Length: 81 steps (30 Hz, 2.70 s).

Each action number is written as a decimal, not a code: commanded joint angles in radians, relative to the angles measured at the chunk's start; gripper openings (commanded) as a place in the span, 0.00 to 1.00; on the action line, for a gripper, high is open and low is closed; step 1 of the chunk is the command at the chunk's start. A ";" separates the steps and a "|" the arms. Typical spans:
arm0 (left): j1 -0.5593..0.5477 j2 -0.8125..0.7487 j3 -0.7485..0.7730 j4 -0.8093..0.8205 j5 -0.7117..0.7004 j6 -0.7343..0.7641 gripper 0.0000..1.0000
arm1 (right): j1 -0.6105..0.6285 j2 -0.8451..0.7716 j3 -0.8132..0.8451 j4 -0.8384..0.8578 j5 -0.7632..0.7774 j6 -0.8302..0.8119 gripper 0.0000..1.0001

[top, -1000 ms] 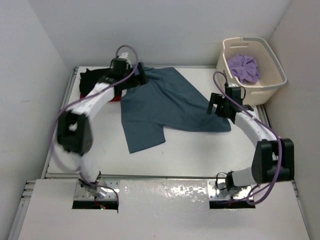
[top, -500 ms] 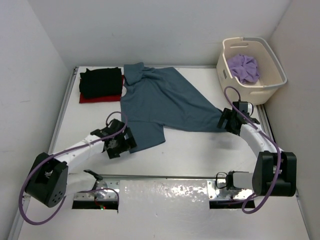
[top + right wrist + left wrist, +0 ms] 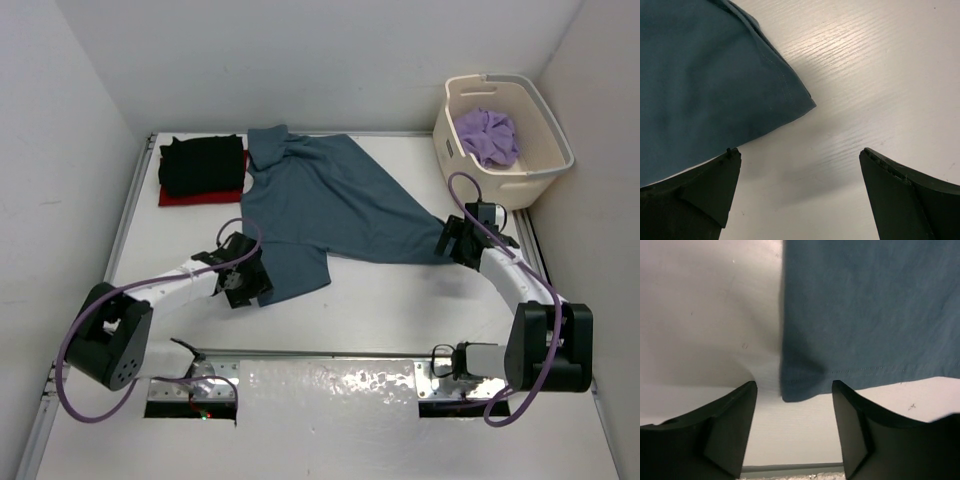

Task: Fold and stack the t-shirts
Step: Flatten out the tshirt

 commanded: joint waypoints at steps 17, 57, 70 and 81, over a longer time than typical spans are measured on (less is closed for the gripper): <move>-0.148 0.222 0.099 -0.043 -0.161 0.079 0.00 | -0.066 0.127 0.025 0.120 -0.132 0.020 0.99; -0.148 0.072 0.254 -0.067 -0.243 0.157 0.00 | -0.146 0.082 -0.121 0.422 -0.368 0.105 0.00; -0.148 -0.278 0.715 0.201 -0.667 0.424 0.00 | -0.146 -0.291 0.270 0.326 -0.350 0.033 0.00; -0.146 -0.450 1.054 0.271 -0.471 0.669 0.00 | -0.146 -0.465 0.696 0.043 -0.154 -0.134 0.00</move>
